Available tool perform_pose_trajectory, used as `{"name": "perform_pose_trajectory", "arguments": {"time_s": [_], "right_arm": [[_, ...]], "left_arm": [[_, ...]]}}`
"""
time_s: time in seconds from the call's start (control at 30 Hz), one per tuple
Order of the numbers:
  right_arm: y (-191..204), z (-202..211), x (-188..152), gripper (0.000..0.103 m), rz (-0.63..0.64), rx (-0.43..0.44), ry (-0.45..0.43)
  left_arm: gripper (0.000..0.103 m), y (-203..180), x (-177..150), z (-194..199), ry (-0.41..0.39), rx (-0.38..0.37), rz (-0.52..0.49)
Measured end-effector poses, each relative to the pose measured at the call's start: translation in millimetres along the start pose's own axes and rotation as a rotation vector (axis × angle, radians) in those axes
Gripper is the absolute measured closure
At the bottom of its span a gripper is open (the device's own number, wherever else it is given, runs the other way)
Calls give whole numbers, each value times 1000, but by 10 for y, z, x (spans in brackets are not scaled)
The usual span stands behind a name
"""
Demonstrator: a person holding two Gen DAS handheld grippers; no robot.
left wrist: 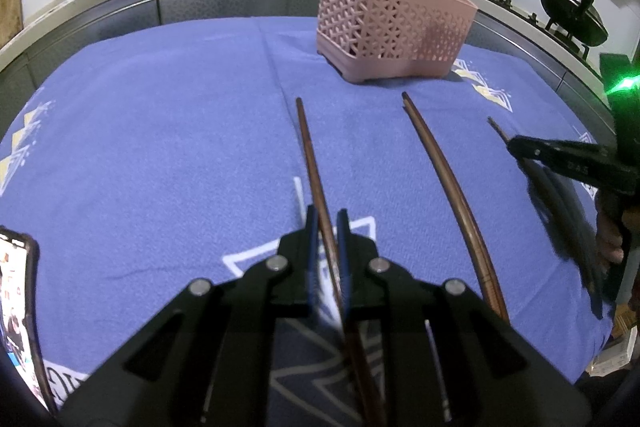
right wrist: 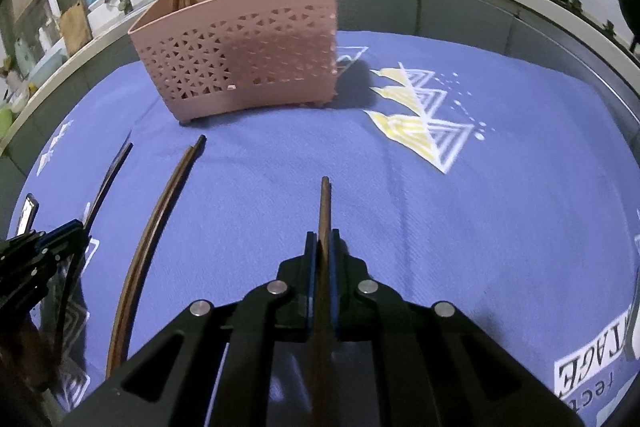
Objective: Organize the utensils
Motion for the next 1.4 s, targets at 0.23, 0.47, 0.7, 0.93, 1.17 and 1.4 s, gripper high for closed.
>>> {"name": "perform_pose_trajectory", "arguments": {"time_s": [0.23,0.47,0.7,0.93,1.17,1.4], "right_arm": [[-118,158,-176,97,-17,1,11],[-109,178,-207,97,-10,-9,6],[-116,179,-213,97,-15,2,5],[-110,187,-215,97,-12,5,9],[-83,144,-152,97,11,0,29],[-67,-24,65,96,29,29,65]], "left_arm": [[93,-14,2,-4,-1,12,-7],[93,-27,2,-2,-1,26,-16],[93,-34,2,-1,12,32,-23],[93,30,65,-54,52,-23,5],[93,77,186,-164,100,-57,31],[75,-25,412,-346,150,-58,-37]]}}
Point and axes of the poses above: each gripper's, at about its wrist camera, not at the fingertips, and z roughly against the way its jaws point, y to its left, x to its top, the point moved 9 cm from there along -z, roughly the way its jaws point, and after that the axes turned 6 degrees about x, right-handed, at the moved point
